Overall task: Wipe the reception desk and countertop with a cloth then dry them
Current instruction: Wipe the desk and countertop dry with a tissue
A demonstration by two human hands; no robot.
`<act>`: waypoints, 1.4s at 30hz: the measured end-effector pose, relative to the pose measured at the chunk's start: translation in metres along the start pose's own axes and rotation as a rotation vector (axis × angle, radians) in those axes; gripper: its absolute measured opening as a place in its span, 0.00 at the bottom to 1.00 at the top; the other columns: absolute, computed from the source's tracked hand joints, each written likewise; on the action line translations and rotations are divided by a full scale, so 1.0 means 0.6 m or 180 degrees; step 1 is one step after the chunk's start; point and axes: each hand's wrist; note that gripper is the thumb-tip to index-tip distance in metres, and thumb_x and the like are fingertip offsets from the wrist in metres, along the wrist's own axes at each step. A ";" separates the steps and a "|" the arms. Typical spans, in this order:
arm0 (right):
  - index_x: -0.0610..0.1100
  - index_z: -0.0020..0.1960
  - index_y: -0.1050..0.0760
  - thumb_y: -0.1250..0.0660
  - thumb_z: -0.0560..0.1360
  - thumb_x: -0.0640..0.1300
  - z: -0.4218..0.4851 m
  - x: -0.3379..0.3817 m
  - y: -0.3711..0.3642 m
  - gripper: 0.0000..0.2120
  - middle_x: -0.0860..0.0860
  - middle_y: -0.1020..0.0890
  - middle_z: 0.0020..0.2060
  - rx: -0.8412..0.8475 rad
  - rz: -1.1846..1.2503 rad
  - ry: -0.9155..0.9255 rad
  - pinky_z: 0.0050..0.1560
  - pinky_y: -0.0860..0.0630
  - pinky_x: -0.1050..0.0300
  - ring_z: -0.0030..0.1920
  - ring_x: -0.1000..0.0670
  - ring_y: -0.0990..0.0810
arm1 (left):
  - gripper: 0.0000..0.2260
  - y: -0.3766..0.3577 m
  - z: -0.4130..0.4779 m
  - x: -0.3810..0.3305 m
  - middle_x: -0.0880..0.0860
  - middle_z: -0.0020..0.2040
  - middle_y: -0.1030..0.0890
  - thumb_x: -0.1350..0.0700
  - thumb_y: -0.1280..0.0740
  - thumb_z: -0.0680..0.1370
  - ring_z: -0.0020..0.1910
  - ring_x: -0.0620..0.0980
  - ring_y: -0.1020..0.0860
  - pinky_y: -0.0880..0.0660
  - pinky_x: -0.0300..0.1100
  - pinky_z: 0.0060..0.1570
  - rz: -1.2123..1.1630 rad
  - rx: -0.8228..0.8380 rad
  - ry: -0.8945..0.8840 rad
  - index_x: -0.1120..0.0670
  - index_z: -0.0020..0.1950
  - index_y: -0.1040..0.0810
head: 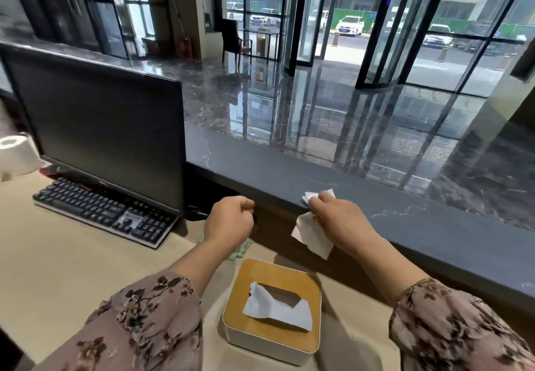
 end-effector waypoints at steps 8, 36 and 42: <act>0.47 0.66 0.34 0.37 0.78 0.46 0.087 0.064 -0.017 0.17 0.47 0.27 0.58 -0.0057 -0.0043 0.0107 0.44 0.27 0.54 0.51 0.43 0.22 | 0.09 0.006 0.020 0.025 0.52 0.48 0.16 0.64 0.36 0.78 0.46 0.45 0.19 0.22 0.36 0.46 -0.0819 0.0847 0.0530 0.58 0.55 0.18; 0.46 0.43 0.36 0.39 0.75 0.42 0.278 0.209 -0.026 0.05 0.47 0.27 0.42 0.0034 0.0931 -0.0306 0.40 0.35 0.52 0.46 0.40 0.24 | 0.17 0.052 0.122 0.012 0.55 0.31 0.31 0.76 0.54 0.68 0.34 0.53 0.31 0.31 0.43 0.35 -0.3429 0.0628 0.1461 0.61 0.33 0.31; 0.46 0.44 0.33 0.39 0.75 0.40 0.174 0.126 -0.010 0.04 0.47 0.23 0.46 -0.0017 0.0964 -0.0545 0.44 0.30 0.51 0.46 0.43 0.25 | 0.17 -0.015 0.046 -0.056 0.58 0.34 0.28 0.76 0.52 0.68 0.39 0.55 0.28 0.27 0.48 0.43 -0.3226 0.0952 0.1408 0.63 0.38 0.27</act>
Point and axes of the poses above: each hand's wrist, its own z-axis towards the middle knuckle, its own y-axis out of the back of the hand, x = y × z
